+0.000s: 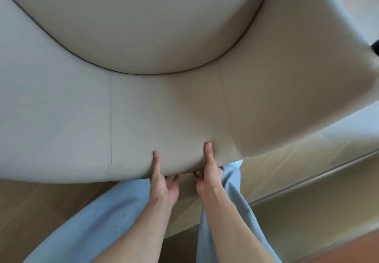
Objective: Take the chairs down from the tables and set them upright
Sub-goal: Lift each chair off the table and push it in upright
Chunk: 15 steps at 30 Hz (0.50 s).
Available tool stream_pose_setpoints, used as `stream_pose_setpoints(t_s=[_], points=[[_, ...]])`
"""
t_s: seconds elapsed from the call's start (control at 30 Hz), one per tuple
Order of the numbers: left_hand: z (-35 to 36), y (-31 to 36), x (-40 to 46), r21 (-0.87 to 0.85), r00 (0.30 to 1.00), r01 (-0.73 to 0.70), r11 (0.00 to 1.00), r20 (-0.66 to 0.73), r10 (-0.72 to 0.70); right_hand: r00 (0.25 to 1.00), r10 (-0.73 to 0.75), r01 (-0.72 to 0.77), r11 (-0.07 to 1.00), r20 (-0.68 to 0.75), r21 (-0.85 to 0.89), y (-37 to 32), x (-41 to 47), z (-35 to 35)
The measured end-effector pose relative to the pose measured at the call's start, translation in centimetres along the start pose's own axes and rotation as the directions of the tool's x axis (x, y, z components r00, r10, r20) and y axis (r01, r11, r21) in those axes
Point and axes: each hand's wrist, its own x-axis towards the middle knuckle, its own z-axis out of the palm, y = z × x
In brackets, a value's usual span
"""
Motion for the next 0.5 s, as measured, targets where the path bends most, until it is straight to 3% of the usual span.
stream_pose_setpoints(t_s=[0.17,0.3,0.5], points=[[3.4,3.3,-6.8,0.078,0.993,-0.045,0.996,-0.105,0.053,0.998,-0.022,0.018,0.996,-0.052,-0.084,-3.5,-7.7,2.2],[6.0,6.2,-11.6,0.105,0.981,-0.073,0.992,-0.172,0.09,0.999,-0.048,0.045,0.989,-0.012,-0.143,-5.9,-12.7,3.7],[8.5,8.9,-15.6,0.113,0.979,-0.095,0.989,-0.168,0.113,0.994,-0.068,0.073,0.996,0.09,-0.055,-8.1,-17.4,5.4]])
